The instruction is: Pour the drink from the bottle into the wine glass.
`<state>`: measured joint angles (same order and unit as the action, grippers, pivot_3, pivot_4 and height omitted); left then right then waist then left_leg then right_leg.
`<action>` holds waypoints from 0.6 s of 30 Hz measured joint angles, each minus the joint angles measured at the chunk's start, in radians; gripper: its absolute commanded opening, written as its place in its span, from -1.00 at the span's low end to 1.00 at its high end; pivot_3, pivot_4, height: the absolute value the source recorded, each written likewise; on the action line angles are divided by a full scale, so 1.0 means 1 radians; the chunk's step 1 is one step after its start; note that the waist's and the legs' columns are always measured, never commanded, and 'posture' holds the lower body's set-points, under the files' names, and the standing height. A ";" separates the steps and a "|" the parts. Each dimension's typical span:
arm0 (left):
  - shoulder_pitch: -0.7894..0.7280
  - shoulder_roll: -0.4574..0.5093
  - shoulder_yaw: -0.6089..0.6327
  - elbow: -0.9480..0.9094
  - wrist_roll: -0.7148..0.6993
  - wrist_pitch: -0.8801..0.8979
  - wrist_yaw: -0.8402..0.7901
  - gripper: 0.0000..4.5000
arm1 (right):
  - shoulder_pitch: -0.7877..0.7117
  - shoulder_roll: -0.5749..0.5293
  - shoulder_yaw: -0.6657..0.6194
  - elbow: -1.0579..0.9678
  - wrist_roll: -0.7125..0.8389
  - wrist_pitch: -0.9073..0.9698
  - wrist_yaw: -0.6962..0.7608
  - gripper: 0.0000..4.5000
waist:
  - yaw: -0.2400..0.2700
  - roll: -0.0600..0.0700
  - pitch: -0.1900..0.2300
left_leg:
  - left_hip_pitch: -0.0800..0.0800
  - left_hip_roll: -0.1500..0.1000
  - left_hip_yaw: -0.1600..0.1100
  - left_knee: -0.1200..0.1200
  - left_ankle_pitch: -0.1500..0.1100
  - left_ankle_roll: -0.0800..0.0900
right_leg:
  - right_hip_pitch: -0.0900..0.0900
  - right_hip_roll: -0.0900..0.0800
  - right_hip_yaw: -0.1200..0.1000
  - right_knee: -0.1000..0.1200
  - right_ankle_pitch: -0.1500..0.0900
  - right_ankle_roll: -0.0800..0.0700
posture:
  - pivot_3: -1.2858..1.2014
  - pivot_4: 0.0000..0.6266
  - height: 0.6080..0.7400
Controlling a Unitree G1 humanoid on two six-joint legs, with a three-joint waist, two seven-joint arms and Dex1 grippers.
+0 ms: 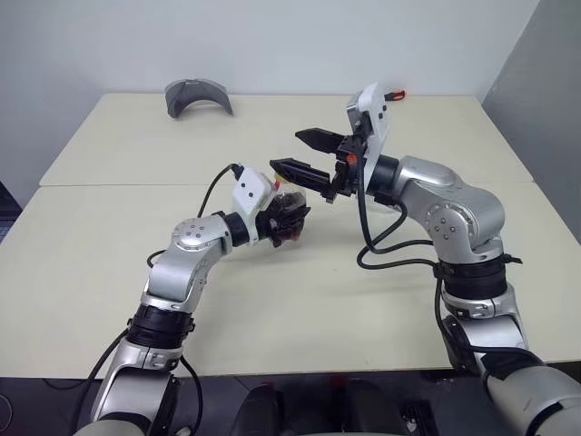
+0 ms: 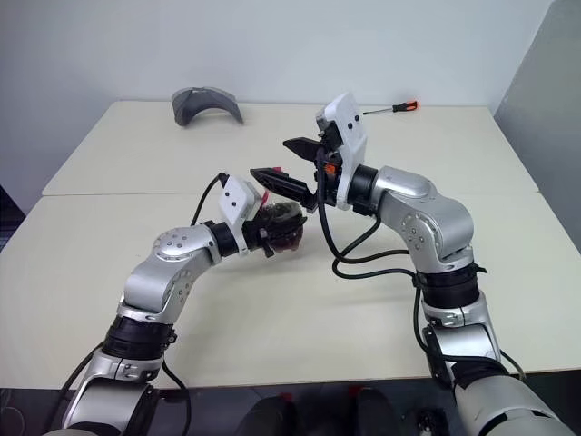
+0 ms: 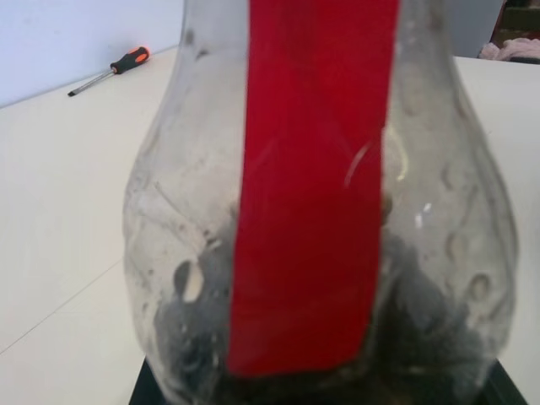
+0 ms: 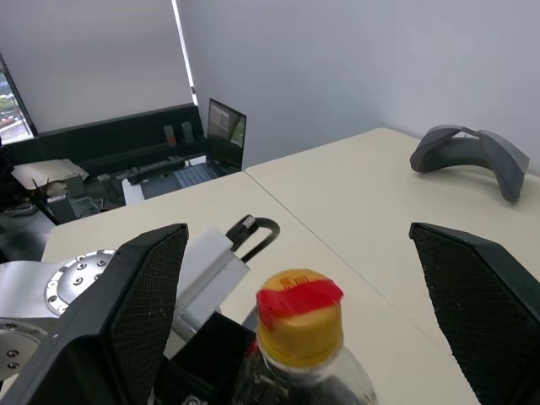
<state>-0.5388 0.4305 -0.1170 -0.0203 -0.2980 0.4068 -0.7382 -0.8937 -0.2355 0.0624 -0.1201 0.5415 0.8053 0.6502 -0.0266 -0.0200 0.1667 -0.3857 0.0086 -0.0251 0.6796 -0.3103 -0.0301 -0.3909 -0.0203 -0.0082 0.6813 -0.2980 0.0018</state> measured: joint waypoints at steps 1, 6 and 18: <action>-0.001 -0.002 -0.003 0.001 0.003 0.000 -0.003 -0.26 | -0.004 0.000 0.000 0.004 0.000 0.002 0.000 0.99 | 0.000 0.000 0.000 | 0.000 0.000 0.000 0.000 0.000 0.000 | 0.000 0.000 0.000 0.000 0.000 0.000 | 0.03 -0.52 1.00; -0.006 -0.014 -0.003 0.000 0.006 -0.001 -0.015 -0.26 | -0.004 0.012 0.005 0.028 -0.007 0.002 0.001 0.99 | 0.000 0.000 0.000 | 0.000 0.000 0.000 0.000 0.000 0.000 | 0.000 0.000 0.000 0.001 0.000 0.000 | 0.03 -0.52 1.00; -0.015 -0.015 0.002 0.000 0.006 0.021 -0.014 -0.26 | -0.010 0.022 0.033 0.101 -0.021 -0.039 0.026 0.99 | 0.000 0.000 0.000 | 0.000 0.000 0.000 0.000 0.000 0.000 | 0.000 0.000 0.000 0.001 0.000 0.000 | 0.03 -0.52 1.00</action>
<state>-0.5538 0.4153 -0.1153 -0.0203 -0.2922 0.4277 -0.7521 -0.9036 -0.2135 0.0956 -0.0195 0.5202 0.7664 0.6760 -0.0268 -0.0199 0.1667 -0.3855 0.0086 -0.0251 0.6797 -0.3103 -0.0300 -0.3910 -0.0202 -0.0083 0.6819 -0.2980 0.0018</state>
